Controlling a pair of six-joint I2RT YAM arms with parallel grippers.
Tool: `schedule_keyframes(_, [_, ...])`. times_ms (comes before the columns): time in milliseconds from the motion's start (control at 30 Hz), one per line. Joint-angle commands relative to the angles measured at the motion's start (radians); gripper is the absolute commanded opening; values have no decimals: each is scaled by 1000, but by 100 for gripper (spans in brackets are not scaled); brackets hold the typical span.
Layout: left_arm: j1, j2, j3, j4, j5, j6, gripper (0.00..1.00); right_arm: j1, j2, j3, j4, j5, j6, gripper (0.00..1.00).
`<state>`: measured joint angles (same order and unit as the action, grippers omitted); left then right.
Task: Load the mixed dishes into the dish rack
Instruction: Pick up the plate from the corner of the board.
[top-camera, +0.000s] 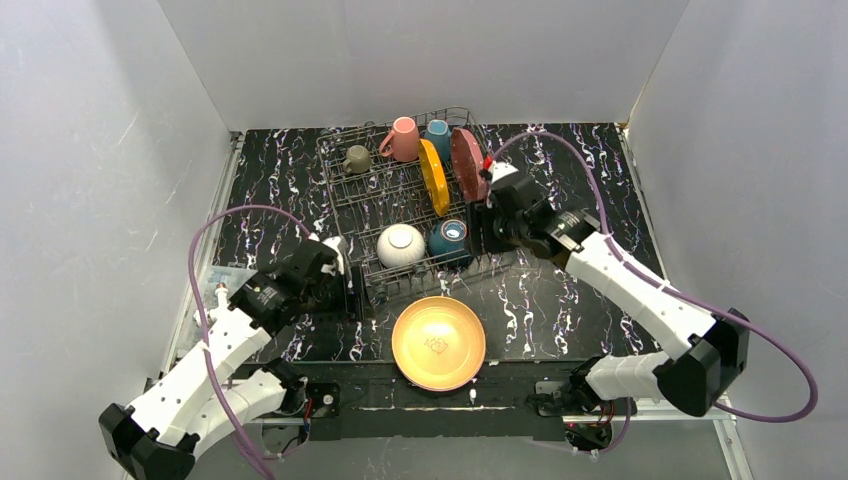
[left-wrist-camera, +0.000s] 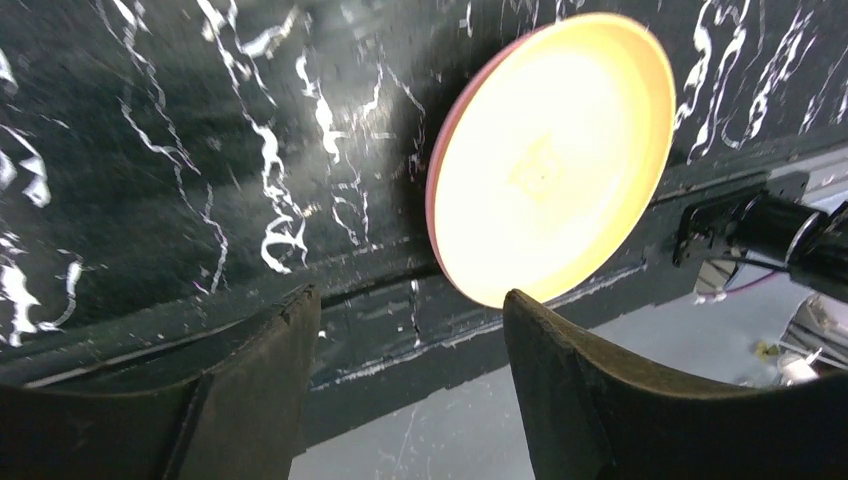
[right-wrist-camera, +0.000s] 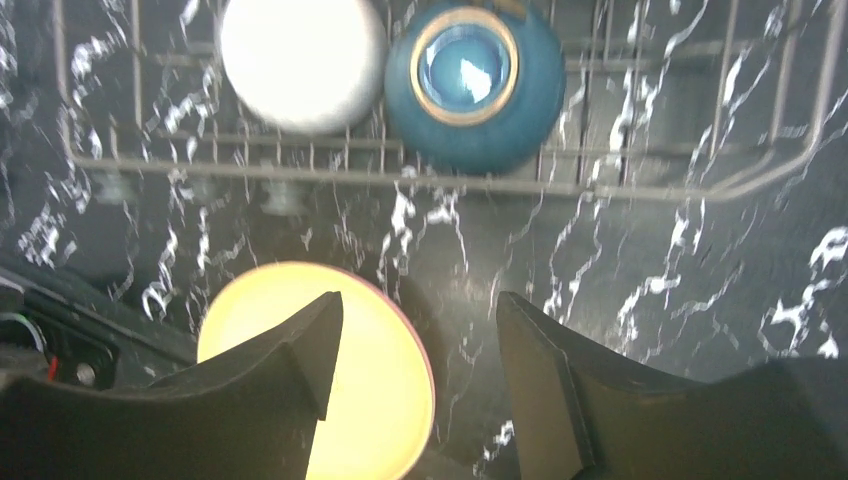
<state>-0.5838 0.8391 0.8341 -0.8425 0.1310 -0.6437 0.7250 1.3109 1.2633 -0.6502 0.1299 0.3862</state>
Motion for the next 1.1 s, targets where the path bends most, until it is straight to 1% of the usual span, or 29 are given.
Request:
schedule_keyframes(0, [-109,0,-55,10,-44,-115,65,45,-87,-107,-29,-10,57,66])
schedule_keyframes(67, [-161,33,-74,37,-62,-137,63,66,-110,-160,-33,0,78,65])
schedule_keyframes(200, [-222,121,-104,126,-58,-175,50,114,-136,-212,-42,29,104,64])
schedule_keyframes(300, [-252,179,-106,166,-74,-189,49,134,-136,-235,-58,59,110,64])
schedule_keyframes(400, [-267,237,-93,196,-89,-185,48,148,-134,-243,-67,71,112,63])
schedule_keyframes(533, [-281,323,-78,215,-104,-175,44,151,-142,-262,-55,82,115,63])
schedule_keyframes(800, [-296,437,-65,259,-117,-176,30,160,-158,-289,-28,75,126,63])
schedule_keyframes(1067, [-304,478,-58,281,-117,-179,11,161,-190,-319,-30,93,133,63])
